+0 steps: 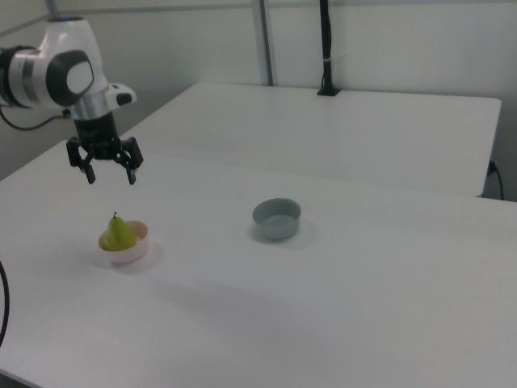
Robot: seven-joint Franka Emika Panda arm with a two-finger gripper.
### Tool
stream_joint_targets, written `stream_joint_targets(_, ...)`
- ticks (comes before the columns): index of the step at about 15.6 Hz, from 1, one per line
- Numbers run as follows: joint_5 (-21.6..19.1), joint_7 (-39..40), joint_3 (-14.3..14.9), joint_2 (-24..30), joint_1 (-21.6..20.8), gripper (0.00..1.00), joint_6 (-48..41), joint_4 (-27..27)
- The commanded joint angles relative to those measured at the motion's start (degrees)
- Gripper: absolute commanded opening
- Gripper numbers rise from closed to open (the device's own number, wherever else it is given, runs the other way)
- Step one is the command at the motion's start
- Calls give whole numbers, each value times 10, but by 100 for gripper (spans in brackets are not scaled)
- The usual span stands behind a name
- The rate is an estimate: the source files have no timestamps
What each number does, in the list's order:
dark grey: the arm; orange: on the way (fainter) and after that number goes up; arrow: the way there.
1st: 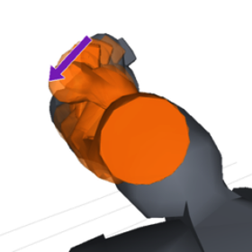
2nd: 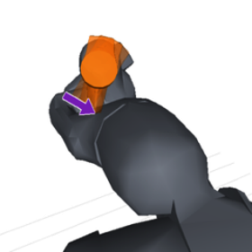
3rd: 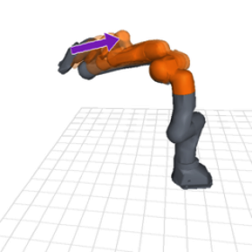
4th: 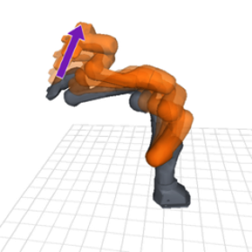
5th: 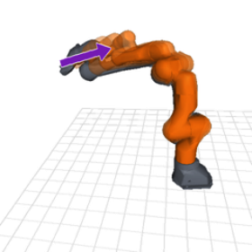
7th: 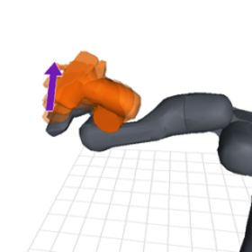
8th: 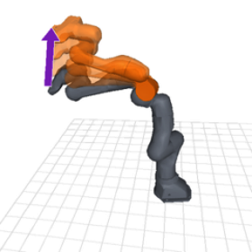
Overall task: Pick up a pear from the bowl
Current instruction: 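Move the open gripper over the pink bowl and lower onto the pear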
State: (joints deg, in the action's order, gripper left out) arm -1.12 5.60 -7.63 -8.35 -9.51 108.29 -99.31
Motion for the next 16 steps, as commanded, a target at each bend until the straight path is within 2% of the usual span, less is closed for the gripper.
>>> stream_joint_targets(1,-4,-38,4,-18,-33,100,58,-45)
stream_joint_targets(6,-1,-38,4,-57,-39,100,95,-56)
stream_joint_targets(10,18,-38,4,-78,-39,100,120,-67)
stream_joint_targets(13,24,-38,4,-83,-45,91,139,-80)
stream_joint_targets(14,27,-38,4,-83,-45,82,139,-80)
stream_joint_targets(15,30,-38,4,-83,-46,63,139,-81)
stream_joint_targets(16,30,-38,4,-83,-46,38,139,-81)
